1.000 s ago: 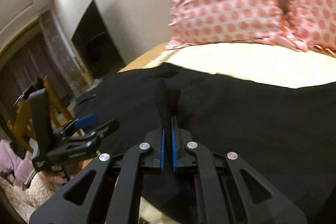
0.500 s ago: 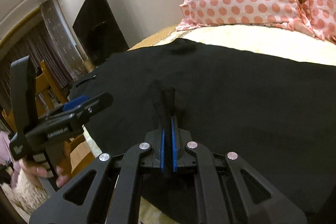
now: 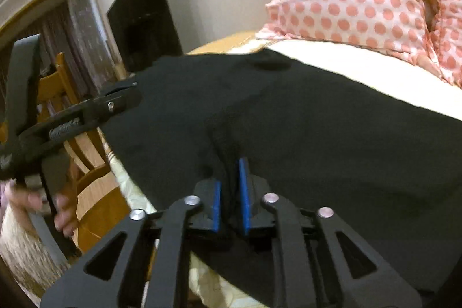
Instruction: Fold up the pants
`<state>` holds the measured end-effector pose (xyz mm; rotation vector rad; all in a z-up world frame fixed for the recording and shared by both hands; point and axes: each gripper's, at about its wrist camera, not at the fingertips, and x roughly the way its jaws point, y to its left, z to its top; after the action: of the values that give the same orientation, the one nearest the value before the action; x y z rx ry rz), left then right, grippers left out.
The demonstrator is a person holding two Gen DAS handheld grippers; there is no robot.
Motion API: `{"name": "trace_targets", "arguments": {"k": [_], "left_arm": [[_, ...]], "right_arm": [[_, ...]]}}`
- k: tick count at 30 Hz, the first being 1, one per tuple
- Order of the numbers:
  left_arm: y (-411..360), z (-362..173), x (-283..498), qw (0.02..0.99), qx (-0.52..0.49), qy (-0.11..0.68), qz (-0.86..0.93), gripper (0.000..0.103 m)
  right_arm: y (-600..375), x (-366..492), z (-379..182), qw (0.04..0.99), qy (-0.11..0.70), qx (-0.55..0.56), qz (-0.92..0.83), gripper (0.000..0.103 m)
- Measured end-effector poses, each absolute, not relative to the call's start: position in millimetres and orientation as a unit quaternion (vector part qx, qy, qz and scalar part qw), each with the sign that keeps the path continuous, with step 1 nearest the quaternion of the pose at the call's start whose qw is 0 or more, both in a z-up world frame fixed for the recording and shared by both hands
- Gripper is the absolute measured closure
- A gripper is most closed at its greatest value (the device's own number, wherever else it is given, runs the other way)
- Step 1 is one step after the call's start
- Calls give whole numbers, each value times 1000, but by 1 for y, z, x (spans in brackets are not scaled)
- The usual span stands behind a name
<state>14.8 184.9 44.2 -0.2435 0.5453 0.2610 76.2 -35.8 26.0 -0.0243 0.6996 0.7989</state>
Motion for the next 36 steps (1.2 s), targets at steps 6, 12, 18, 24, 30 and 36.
{"name": "trace_targets", "arguments": {"k": [6,12,18,24,30,36], "left_arm": [[220,56,-3,943,-127,242,188,2],[264,56,-19,927,-182,244,220,2],[306,46,-28,906,-262,262,205,2],[336,34,-17,884,-326,283,179,3],[353,34,-2,876,-357,286,153,6],[368,29,7,861,-401,285,126,6]], "right_arm": [[-39,55,51,857,281,-21,431,48],[-41,95,48,897,315,-29,309,54],[-20,83,31,882,338,-120,305,55],[-32,92,27,874,355,-79,321,54],[-31,91,27,875,353,-75,322,54],[-31,91,26,876,352,-75,322,54]]}}
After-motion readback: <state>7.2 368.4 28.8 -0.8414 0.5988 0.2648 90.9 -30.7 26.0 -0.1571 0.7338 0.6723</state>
